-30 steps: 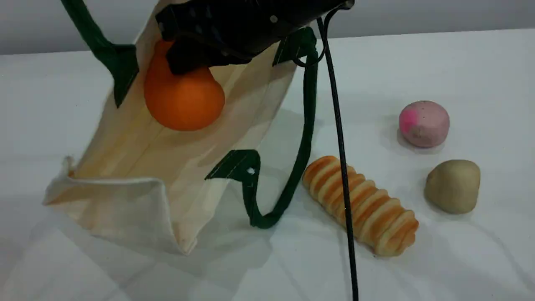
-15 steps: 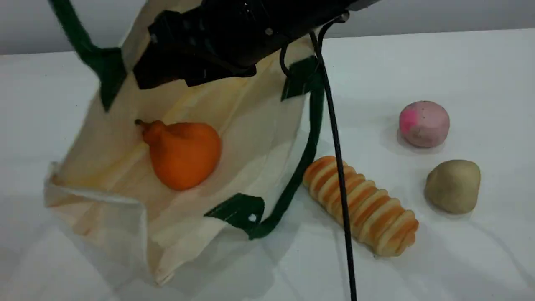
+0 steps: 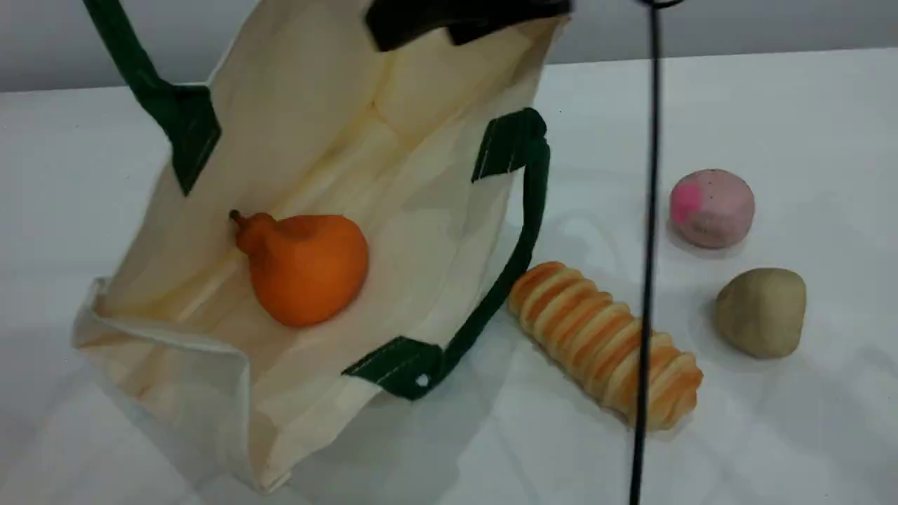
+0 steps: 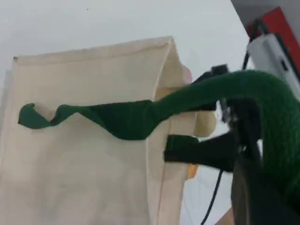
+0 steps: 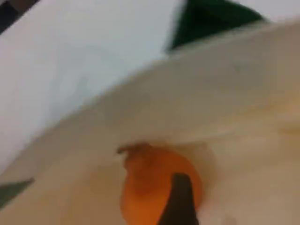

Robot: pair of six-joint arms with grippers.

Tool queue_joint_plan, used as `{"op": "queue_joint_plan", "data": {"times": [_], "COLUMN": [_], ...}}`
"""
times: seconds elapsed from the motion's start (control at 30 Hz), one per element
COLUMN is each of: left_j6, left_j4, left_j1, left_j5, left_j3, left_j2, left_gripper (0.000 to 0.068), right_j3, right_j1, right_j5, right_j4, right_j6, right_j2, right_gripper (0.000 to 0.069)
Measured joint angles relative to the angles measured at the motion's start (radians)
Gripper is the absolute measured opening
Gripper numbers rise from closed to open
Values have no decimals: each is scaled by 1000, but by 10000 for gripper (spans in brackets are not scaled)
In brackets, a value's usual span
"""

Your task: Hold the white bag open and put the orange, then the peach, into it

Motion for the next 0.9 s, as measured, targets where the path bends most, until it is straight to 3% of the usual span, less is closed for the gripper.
{"op": "queue_joint_plan", "data": {"times": [0.17, 0.4, 0.7, 0.9], "left_j6": [12, 14, 14, 28], "left_j4": [1, 20, -7, -35], "left_j1": [0, 0, 0, 0], "left_j5": [0, 0, -1, -1], "left_j3": [0, 0, 0, 0], "left_j2": [0, 0, 0, 0], "left_gripper": [71, 71, 71, 71], "right_j3": [0, 0, 0, 0], "right_j1": [-104, -223, -340, -348], "right_j5": [127, 284, 186, 107], "right_j4": [-166, -315, -352, -385], "right_j6": [176, 285, 291, 316], "right_j2": [-1, -1, 33, 125], "right_gripper": [541, 531, 505, 505]}}
